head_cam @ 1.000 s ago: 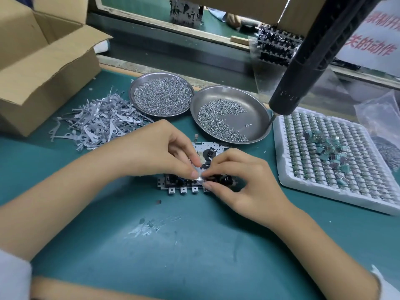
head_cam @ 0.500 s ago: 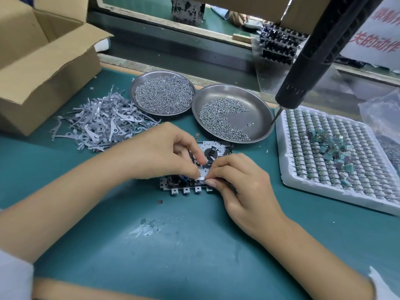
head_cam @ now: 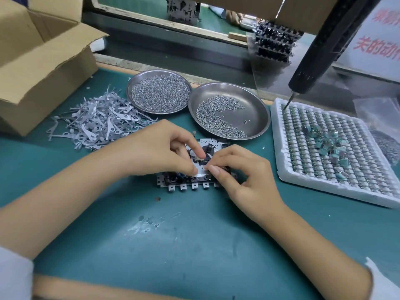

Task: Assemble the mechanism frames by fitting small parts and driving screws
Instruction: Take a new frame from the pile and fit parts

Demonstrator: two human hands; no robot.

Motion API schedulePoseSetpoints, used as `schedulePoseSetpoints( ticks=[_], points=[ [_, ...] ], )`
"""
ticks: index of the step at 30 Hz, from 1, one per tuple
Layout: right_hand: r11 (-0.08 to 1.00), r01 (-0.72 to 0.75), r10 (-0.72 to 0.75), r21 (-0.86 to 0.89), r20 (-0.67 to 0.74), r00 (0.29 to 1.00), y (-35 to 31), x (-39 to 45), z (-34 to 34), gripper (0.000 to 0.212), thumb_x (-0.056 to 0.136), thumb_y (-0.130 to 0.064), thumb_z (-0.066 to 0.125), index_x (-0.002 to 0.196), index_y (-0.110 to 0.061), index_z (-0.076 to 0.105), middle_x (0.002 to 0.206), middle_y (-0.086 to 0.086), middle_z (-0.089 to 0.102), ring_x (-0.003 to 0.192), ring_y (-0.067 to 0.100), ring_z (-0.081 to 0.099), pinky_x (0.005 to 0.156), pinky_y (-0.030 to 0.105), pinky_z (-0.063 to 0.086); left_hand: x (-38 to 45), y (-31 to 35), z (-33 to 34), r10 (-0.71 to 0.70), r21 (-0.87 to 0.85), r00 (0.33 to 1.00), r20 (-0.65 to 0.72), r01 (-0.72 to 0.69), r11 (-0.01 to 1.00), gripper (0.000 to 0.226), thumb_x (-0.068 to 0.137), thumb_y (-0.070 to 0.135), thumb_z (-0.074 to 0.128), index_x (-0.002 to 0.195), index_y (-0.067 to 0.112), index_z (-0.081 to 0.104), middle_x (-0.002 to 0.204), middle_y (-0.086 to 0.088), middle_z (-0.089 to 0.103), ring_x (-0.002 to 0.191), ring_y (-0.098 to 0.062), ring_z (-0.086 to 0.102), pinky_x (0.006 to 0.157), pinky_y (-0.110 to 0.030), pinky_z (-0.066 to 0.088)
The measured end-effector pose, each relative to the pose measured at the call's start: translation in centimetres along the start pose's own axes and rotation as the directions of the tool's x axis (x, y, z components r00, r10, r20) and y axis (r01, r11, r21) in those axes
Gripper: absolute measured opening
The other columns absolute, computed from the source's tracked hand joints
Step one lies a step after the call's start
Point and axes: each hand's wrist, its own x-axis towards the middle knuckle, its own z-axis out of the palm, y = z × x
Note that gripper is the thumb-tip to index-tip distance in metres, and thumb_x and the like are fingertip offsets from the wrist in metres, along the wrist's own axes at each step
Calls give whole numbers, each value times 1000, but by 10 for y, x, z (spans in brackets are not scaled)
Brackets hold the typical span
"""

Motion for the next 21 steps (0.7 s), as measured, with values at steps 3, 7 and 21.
schedulePoseSetpoints(
  ticks=[3, 7, 21],
  points=[
    [990, 80, -76, -116, 43, 996, 1, -1, -1, 4, 77, -5, 74, 78, -2, 73, 87, 4, 63, 80, 14, 61, 76, 22, 48, 0, -1, -1, 3, -6, 1000, 7, -3, 1000, 20, 70, 13, 78, 85, 24, 73, 66, 1, 71, 63, -9, 59, 76, -34, 49],
    [954, 208, -203, -216, 45, 978, 3, -3, 2, 1, 77, -1, 72, 77, 0, 72, 86, 7, 65, 79, 22, 62, 73, 28, 50, 1, -1, 1, -3, -12, 1000, -3, 3, 1000, 21, 69, 14, 78, 84, 27, 73, 65, 2, 70, 61, -7, 57, 70, -29, 46],
    [885, 194, -172, -423, 89, 981, -6, -6, 7, 7, 84, -4, 62, 80, 1, 65, 86, 8, 66, 72, 31, 56, 72, 33, 41, 3, -2, 5, -11, -13, 998, -67, 10, 1000, 31, 66, 8, 76, 88, 30, 70, 58, 4, 67, 55, -9, 52, 63, -30, 43]
  ],
)
